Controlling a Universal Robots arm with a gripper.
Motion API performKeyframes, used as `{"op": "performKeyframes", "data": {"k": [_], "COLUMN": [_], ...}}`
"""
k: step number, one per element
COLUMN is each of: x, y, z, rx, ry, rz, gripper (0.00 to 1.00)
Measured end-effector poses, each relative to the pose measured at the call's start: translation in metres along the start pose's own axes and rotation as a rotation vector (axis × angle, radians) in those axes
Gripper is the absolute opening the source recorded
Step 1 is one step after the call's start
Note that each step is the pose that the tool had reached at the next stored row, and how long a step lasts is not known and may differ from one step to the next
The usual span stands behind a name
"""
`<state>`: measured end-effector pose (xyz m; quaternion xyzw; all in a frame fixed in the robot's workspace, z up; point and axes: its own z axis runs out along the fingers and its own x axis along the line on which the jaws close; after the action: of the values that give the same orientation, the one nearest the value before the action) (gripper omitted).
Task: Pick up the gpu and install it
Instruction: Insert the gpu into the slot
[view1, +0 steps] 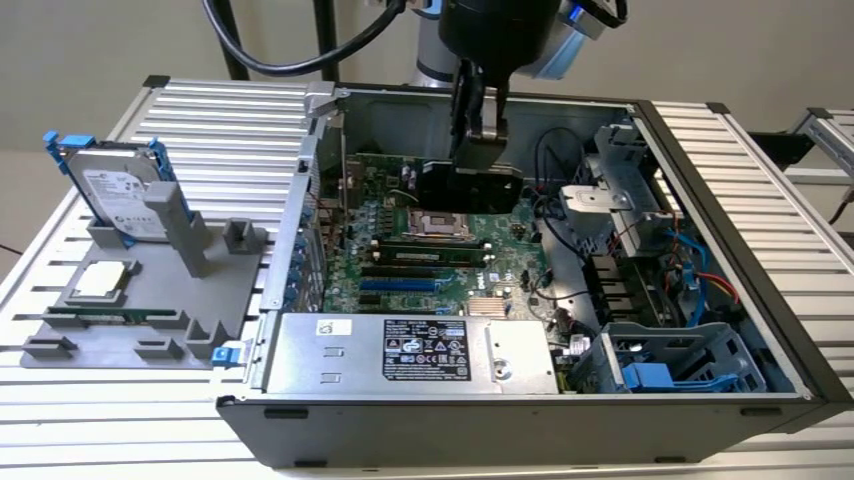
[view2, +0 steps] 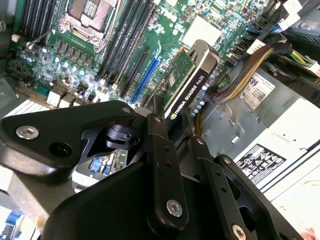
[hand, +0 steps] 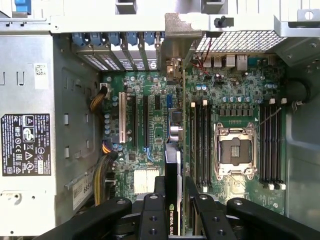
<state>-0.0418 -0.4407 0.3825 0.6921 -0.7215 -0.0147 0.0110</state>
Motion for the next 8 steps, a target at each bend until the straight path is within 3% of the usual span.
{"op": "performKeyframes", "data": {"k": [8], "x": [0.0000], "y": [-0.0001], "z": [0.0016], "rx": [0.0001], "ry": [-0.0001], "rz": [0.000], "gripper": [0.00]}}
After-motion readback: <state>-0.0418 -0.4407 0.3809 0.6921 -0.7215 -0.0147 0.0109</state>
